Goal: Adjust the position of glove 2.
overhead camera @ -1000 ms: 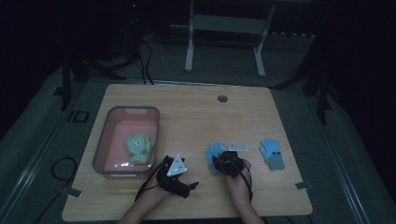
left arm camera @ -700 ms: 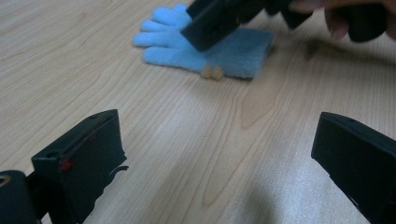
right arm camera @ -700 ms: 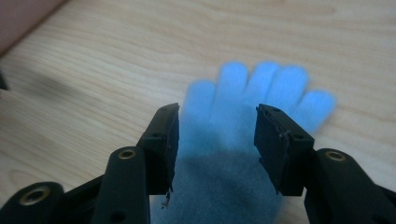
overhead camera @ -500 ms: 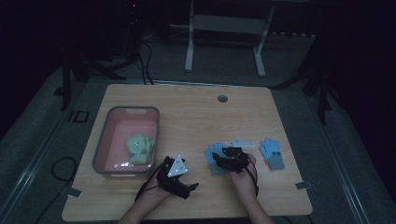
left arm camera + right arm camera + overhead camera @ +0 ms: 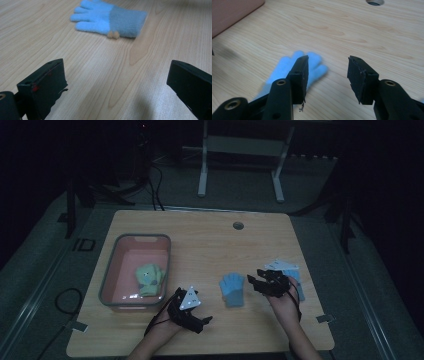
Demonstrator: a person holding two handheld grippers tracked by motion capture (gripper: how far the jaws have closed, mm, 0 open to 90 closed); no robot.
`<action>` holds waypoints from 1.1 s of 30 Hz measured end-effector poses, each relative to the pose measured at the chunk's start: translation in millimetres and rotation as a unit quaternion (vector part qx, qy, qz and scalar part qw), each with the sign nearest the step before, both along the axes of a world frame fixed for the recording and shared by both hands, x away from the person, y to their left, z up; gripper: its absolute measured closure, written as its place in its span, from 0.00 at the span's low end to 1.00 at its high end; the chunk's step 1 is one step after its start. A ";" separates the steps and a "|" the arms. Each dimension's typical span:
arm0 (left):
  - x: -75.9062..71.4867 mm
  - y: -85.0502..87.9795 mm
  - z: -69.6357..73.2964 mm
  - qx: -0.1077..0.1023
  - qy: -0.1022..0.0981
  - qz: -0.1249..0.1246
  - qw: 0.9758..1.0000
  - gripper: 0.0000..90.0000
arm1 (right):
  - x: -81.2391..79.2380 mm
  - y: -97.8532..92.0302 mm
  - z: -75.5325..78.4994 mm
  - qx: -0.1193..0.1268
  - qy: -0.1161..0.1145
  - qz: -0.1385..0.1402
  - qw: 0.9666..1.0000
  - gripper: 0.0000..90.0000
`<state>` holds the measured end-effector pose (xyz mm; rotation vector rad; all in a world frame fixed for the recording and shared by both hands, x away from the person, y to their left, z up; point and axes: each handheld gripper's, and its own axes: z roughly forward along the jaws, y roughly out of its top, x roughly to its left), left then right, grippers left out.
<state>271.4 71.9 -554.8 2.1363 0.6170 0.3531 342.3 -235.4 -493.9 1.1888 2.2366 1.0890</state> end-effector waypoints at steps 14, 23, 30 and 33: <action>-0.9 0.5 0.3 0.001 0.000 0.000 1.000 0.03 | 8.3 -67.3 4.9 -0.006 -0.002 -0.021 1.000 0.60; -1.7 2.8 0.6 -0.004 0.004 0.001 1.000 0.03 | 20.0 -117.7 -3.0 0.006 0.006 -0.049 0.999 0.63; -2.2 2.6 0.3 0.000 -0.002 -0.001 1.000 0.03 | 18.3 -136.2 -28.0 -0.014 0.032 -0.067 0.997 0.69; -1.5 2.7 -0.4 0.000 -0.001 -0.001 1.000 0.03 | 18.8 -142.2 -38.1 -0.025 0.043 -0.072 0.996 0.70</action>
